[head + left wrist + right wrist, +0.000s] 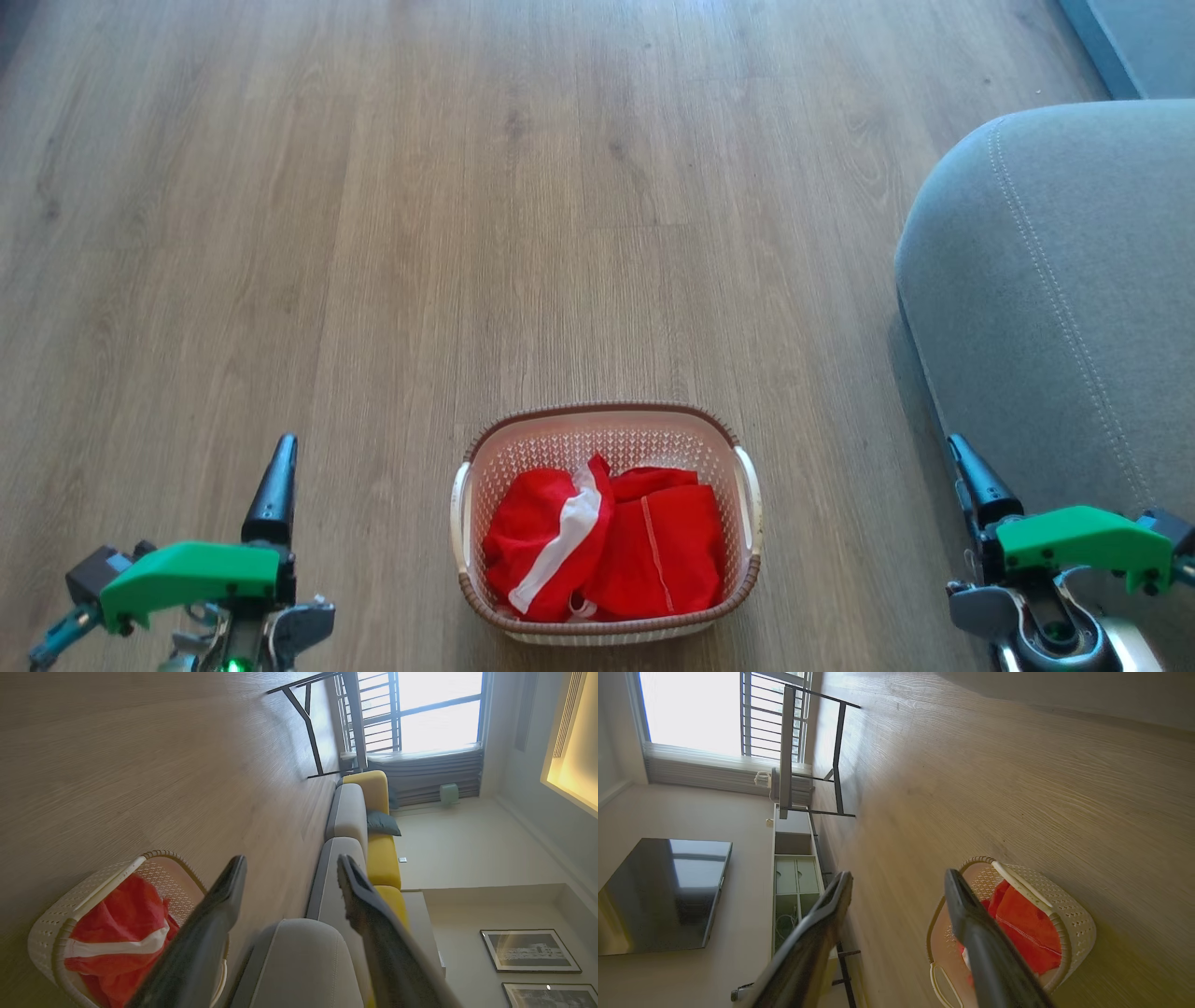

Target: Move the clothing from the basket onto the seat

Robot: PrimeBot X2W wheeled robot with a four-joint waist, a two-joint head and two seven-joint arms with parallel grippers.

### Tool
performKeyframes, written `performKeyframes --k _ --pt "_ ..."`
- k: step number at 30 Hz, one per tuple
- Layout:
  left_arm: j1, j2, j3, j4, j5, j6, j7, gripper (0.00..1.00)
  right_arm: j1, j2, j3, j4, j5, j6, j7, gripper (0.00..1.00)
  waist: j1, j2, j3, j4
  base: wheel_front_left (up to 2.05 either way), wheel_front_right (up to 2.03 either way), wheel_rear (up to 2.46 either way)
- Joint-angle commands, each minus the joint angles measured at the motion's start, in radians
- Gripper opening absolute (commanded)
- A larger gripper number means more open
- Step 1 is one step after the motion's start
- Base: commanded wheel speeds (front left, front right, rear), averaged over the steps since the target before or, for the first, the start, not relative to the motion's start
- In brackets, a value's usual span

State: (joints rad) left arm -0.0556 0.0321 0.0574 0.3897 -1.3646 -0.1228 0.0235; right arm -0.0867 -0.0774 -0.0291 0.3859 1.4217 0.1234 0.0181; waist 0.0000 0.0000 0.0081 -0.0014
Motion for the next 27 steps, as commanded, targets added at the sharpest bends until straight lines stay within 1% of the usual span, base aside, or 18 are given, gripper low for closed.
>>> performKeyframes --k 1,7,8,12,14,15,27 --pt "-0.067 0.016 0.01 -0.029 0.043 -0.002 -0.016 1.0 -0.065 -0.031 0.015 -0.025 -0.039 0.002 -0.014 1.0 0.0 0.0 0.0 0.0 0.0 0.0 0.0" --pt "-0.083 0.019 0.002 -0.028 0.142 -0.003 -0.033 1.0 -0.086 -0.044 0.038 -0.018 -0.128 0.002 -0.031 1.0 0.0 0.0 0.001 -0.001 0.0 0.0 0.0" --pt "-0.083 0.019 0.002 -0.028 0.142 -0.003 -0.033 1.0 -0.086 -0.044 0.038 -0.018 -0.128 0.002 -0.031 1.0 0.0 0.0 0.001 -0.001 0.0 0.0 0.0" --pt "-0.093 0.022 0.001 -0.026 0.205 -0.003 -0.045 1.0 -0.098 -0.048 0.046 -0.015 -0.182 0.003 -0.043 1.0 0.0 0.0 0.001 -0.001 0.0 0.0 0.0" --pt "-0.101 0.023 -0.002 -0.024 0.254 -0.003 -0.054 1.0 -0.108 -0.054 0.058 -0.009 -0.219 0.003 -0.052 1.0 0.0 0.0 0.001 -0.002 0.0 0.0 0.0" --pt "-0.101 0.023 -0.002 -0.024 0.254 -0.003 -0.054 1.0 -0.108 -0.054 0.058 -0.009 -0.219 0.003 -0.052 1.0 0.0 0.0 0.001 -0.002 0.0 0.0 0.0" --pt "-0.13 0.025 0.002 -0.011 0.44 -0.004 -0.09 1.0 -0.155 -0.075 0.104 0.019 -0.357 0.003 -0.087 1.0 0.0 0.0 0.003 -0.005 0.0 0.0 0.0"
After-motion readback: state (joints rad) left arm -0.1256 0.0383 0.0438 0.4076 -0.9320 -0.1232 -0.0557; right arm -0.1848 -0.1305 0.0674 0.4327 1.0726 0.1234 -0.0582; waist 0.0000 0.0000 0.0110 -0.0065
